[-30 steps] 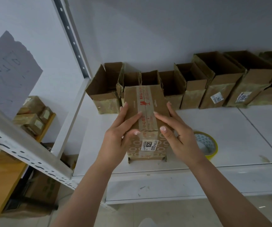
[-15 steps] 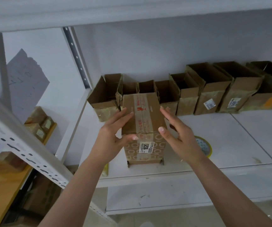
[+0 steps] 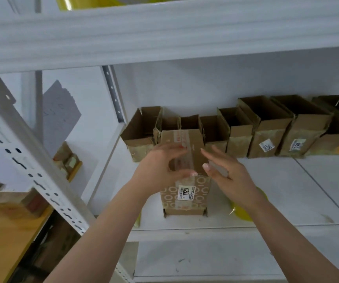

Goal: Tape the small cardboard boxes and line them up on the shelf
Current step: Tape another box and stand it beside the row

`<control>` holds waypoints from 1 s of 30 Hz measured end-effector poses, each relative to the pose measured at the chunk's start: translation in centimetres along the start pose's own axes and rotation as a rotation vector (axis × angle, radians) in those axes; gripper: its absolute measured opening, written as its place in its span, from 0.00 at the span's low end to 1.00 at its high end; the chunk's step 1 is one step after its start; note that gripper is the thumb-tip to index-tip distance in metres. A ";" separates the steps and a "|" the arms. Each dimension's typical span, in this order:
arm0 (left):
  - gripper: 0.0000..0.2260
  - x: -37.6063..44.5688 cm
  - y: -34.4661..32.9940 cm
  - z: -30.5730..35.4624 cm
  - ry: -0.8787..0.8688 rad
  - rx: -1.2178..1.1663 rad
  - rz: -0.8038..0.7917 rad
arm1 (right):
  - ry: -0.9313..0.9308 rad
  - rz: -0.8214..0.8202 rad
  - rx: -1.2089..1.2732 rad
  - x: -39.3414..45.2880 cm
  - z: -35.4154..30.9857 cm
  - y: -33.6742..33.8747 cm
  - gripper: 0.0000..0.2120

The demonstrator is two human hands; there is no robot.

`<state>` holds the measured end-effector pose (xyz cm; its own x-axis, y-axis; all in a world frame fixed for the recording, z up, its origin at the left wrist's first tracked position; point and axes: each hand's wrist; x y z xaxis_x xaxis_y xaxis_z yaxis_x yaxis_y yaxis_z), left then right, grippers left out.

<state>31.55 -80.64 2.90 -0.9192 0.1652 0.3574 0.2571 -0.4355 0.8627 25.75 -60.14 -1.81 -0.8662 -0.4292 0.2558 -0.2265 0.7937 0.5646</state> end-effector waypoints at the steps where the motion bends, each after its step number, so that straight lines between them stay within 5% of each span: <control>1: 0.28 0.1 -0.1 0.1 0.013 0.032 -0.068 | 0.008 -0.051 -0.017 0.0 0.1 0.2 0.25; 3: 0.25 0.1 -0.4 -0.2 0.041 0.081 -0.165 | 0.044 -0.105 -0.039 -0.1 0.4 0.2 0.24; 11: 0.20 0.1 -0.5 -0.2 0.063 -0.016 -0.140 | 0.089 -0.022 -0.113 0.6 0.7 -0.3 0.21; 18: 0.44 0.4 -1.3 2.5 0.237 0.151 -0.073 | -0.071 0.098 0.120 0.7 1.3 1.3 0.29; 23: 0.57 1.8 -3.6 3.4 0.504 0.255 -0.294 | -0.172 0.123 0.183 1.4 2.2 2.0 0.26; 30: 0.52 0.9 -2.6 2.6 0.563 0.200 -0.212 | -0.241 0.140 0.280 1.4 3.8 1.1 0.16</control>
<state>30.86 -77.10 1.92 -0.9583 -0.2849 -0.0247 0.0529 -0.2615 0.9637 22.63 -58.28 -3.80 -0.9696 -0.2212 0.1051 -0.1824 0.9387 0.2926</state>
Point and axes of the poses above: each hand's wrist, its own x-axis towards the middle knuckle, its own y-axis out of the back of the hand, z = x × y, and after that the axes turned 4 degrees about -y, right-handed
